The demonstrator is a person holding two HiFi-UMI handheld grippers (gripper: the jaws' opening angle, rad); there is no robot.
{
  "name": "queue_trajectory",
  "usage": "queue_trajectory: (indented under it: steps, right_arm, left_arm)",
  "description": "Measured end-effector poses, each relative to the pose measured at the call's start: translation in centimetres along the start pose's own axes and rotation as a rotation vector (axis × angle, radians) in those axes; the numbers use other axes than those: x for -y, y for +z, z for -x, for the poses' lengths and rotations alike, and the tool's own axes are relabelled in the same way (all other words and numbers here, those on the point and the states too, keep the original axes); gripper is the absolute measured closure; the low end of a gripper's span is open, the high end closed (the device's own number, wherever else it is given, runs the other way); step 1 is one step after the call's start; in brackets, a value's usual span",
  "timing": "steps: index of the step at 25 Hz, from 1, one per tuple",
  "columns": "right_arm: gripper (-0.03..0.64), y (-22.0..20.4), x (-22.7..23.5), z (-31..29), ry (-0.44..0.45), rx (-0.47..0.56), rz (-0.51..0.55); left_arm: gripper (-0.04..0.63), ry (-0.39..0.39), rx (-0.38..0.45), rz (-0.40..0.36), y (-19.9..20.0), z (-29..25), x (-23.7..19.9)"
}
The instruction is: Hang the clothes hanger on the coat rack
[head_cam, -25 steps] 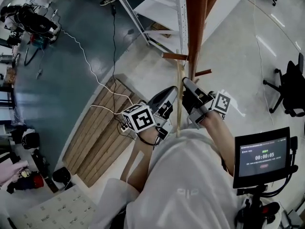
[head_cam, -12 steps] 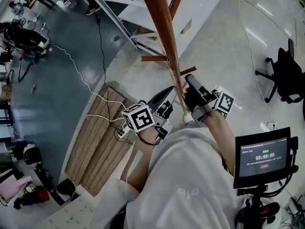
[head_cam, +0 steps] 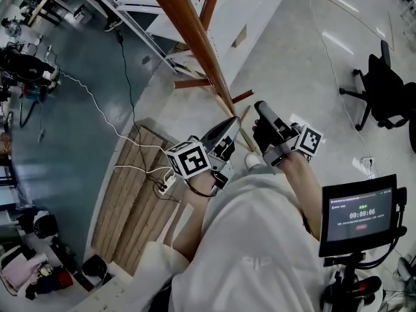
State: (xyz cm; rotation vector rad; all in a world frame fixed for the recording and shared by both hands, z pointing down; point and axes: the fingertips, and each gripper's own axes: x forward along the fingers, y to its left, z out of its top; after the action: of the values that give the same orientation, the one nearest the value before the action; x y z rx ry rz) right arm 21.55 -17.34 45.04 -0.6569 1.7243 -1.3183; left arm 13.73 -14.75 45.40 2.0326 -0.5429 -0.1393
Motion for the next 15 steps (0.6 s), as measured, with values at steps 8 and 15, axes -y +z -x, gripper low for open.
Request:
queue_trajectory:
  steps: [8,15]
  right_arm:
    - [0.422,-0.8,-1.7,-1.0,0.050,-0.072,0.002]
    - [0.422,-5.3,-7.1,-4.6,0.185,-0.232,0.014]
  left_arm:
    - [0.591,0.012,0.039,0.001,0.2,-0.1,0.1]
    - [0.591,0.071,0.154,-0.070,1.9,4.2,1.7]
